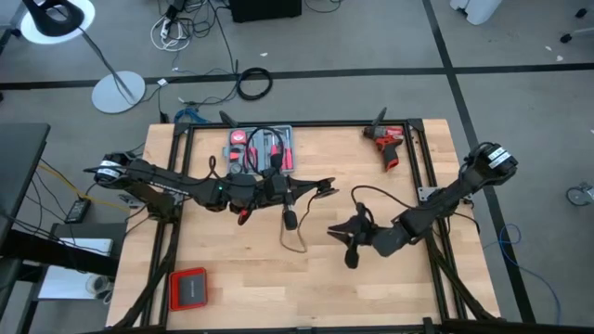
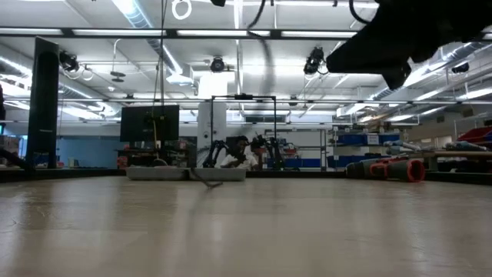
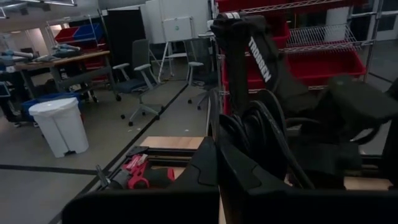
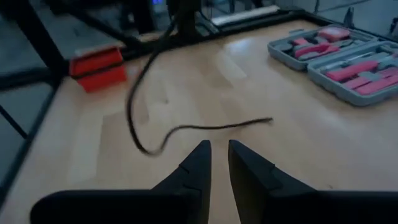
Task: Coil cords
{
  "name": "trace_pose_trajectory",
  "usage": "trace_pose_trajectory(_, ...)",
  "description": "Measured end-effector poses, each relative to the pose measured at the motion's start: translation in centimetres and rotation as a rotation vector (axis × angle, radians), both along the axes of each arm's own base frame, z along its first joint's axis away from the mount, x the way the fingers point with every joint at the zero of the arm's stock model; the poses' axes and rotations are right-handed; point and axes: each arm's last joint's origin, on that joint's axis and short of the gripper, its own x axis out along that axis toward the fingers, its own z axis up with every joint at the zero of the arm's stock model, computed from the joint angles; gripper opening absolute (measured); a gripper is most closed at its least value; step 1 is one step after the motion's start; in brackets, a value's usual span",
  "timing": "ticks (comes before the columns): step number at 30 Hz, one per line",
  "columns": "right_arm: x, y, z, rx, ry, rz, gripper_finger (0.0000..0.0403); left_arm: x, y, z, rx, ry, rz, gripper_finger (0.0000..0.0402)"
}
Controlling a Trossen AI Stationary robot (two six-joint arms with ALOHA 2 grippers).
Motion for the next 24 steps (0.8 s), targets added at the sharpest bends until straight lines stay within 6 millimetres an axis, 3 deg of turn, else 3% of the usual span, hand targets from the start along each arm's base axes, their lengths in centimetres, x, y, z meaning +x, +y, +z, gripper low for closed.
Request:
trace_pose_trajectory(7,0.5,-0.7,-0.2,0.084,-0.017,0.105,0.0092,0.0,0.0,0.1,-0.002,-0.008,0.0,0.0)
trace_pose_trajectory(15,3.3,-0.4,-1.5,0.001,0.021,0.134,0.0148,0.0,0.2,0.2,0.024,-0.012,0.038,0.0)
trace_pose_trajectory(24,5.6,0.0,-2.9,0.075,0.031,0.248,0.0152,0.0,0.2,0.1,0.024,-0.007,0.044,0.0)
